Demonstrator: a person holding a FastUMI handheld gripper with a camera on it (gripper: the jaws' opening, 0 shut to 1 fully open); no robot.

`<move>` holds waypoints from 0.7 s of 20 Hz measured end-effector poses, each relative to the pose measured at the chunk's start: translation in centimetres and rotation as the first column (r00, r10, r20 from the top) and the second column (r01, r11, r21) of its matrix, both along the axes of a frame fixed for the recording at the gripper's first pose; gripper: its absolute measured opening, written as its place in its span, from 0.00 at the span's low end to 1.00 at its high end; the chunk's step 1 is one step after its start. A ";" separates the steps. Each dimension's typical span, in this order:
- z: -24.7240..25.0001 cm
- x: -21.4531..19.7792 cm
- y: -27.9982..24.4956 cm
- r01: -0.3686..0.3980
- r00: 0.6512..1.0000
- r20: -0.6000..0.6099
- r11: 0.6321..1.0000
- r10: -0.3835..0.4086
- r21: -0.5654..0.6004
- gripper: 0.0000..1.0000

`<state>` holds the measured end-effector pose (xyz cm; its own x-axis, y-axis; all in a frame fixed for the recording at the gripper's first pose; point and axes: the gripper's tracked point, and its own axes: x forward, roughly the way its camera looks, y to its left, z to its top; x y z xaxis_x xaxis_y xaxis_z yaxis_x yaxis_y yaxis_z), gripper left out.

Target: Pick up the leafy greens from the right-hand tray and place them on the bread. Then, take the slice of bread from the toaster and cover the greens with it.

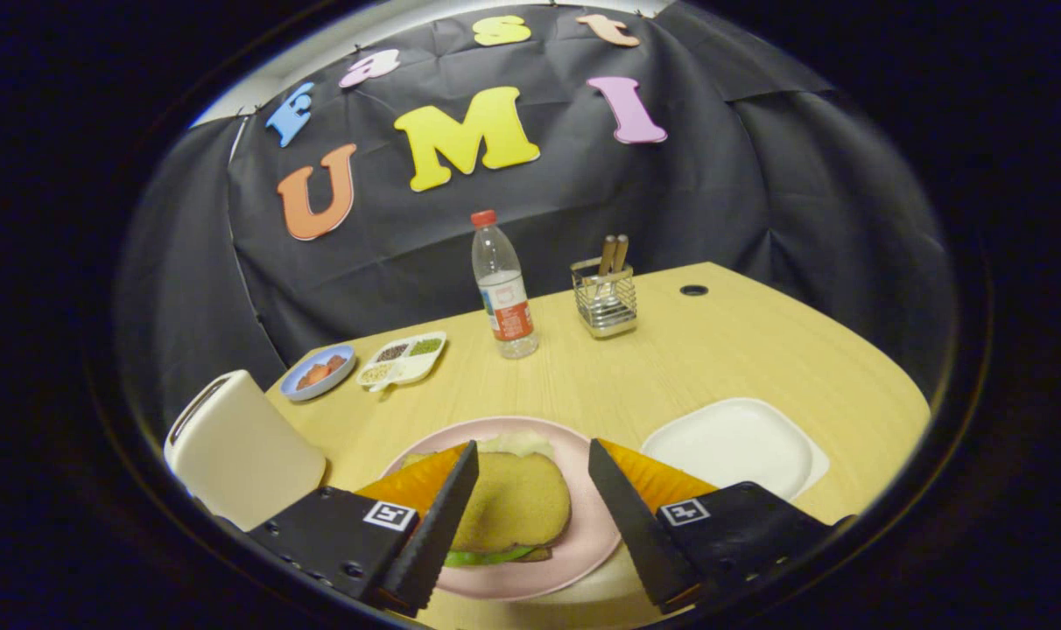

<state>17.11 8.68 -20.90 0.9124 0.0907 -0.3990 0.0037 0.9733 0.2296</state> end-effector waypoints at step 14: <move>14.2 -14.0 -2.6 0.124 0.924 0.380 0.970 -0.036 -0.209 0.96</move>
